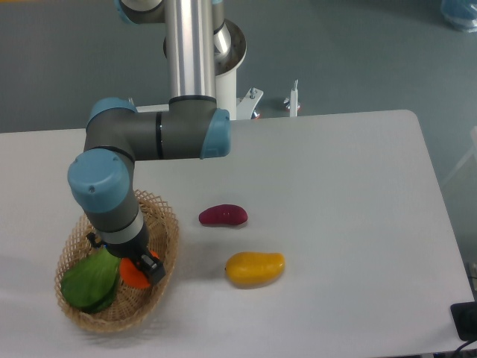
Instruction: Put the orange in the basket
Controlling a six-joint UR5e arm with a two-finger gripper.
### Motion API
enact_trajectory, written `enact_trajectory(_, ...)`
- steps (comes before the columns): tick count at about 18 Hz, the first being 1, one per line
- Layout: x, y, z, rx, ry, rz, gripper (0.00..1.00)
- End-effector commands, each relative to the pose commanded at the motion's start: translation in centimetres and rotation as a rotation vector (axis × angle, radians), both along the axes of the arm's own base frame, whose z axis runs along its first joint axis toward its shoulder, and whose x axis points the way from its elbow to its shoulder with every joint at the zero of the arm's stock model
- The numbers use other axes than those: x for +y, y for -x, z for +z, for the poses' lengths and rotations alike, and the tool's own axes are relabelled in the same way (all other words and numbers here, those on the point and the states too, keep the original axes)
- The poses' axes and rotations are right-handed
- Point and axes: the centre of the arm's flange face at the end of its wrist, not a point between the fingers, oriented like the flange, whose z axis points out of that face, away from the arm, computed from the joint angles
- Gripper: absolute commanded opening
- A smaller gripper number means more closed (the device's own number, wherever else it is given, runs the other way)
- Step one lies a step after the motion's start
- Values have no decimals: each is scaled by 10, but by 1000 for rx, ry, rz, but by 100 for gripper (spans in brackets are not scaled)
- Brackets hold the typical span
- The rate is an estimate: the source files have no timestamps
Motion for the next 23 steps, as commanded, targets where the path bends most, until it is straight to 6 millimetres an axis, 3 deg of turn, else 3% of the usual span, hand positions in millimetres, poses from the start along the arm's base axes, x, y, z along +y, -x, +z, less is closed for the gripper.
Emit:
enact_trajectory(4,0,-8,-5,-5,4,0,69)
enact_trajectory(5,-1,-8,-12,-9,14,0,73)
enact_trajectory(8,1,-9,-19,-12,13,-2,100)
enact_trajectory(9,2,-10,-18,-20,6,-5,100)
enact_trajectory(13,2,-23,7,-101,-69,25,100)
enact_trajectory(15,1,-15,25,-81,-106,38,100)
enact_trajectory(18,-14,38,59,-11,-175,106,100)
enact_trajectory(23,-48,121,72,80,-174,198,100)
